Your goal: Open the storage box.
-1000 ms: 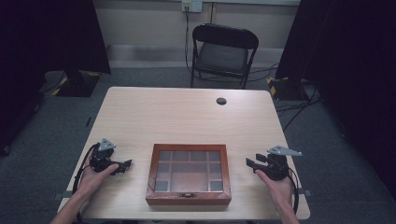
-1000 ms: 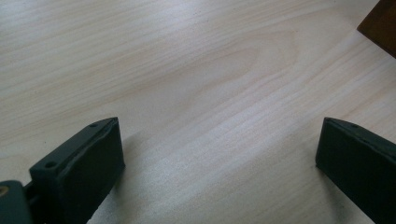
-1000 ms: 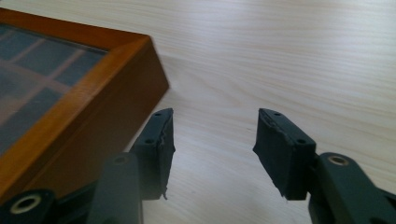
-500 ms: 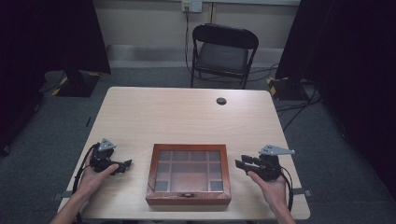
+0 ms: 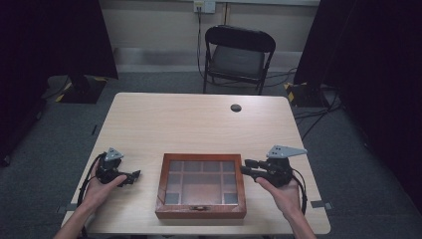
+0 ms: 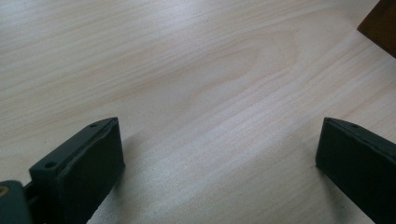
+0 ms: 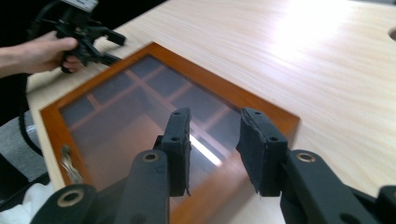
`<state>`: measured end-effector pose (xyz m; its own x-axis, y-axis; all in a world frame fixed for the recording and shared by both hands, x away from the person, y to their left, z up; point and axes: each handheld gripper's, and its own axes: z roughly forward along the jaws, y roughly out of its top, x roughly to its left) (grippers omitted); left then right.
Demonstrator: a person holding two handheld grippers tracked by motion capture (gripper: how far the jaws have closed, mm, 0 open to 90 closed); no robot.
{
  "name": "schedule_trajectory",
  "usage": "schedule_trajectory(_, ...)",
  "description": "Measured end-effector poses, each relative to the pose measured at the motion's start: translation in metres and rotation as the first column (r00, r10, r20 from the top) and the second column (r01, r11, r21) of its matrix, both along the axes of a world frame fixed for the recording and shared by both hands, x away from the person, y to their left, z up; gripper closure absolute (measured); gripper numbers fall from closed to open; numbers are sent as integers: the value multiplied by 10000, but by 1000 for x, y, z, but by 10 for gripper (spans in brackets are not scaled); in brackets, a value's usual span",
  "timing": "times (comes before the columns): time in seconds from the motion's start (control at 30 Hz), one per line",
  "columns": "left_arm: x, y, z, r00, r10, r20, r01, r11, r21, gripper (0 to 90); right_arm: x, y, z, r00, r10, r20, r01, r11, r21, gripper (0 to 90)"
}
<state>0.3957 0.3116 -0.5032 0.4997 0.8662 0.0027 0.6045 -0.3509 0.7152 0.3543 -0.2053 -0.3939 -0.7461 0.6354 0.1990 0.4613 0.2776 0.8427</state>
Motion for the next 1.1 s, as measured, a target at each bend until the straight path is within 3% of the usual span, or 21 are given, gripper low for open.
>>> schedule_trajectory(0.3,0,0,0,10000,-3,2,3,10000,1,2,0,37,12,9930,1168,190,-1169,9931,60,644)
schedule_trajectory(0.6,0,-2,0,9998,182,-38,-182,9998,-28,3,-10,64,0,9752,2208,-117,-2210,9752,-132,692)
schedule_trajectory(0.73,-1,-3,0,9996,268,-75,-270,9995,-159,11,-15,75,-8,9605,2758,-356,-2765,9609,-157,720)
schedule_trajectory(0.83,-2,-3,2,9997,189,-143,-189,9998,14,29,-20,84,-12,9463,3197,-471,-3210,9468,-215,737)
schedule_trajectory(0.87,-3,-4,2,9997,234,-118,-236,9996,-120,48,-21,87,-13,9396,3383,-521,-3398,9402,-224,748)
schedule_trajectory(1.03,-4,-5,6,9999,46,-119,-45,10000,63,124,-27,99,-23,9133,3994,-796,-4032,9143,-389,766)
schedule_trajectory(1.1,-5,-5,6,9999,15,-168,-14,10000,57,161,-28,103,-28,9070,4105,-942,-4158,9083,-453,771)
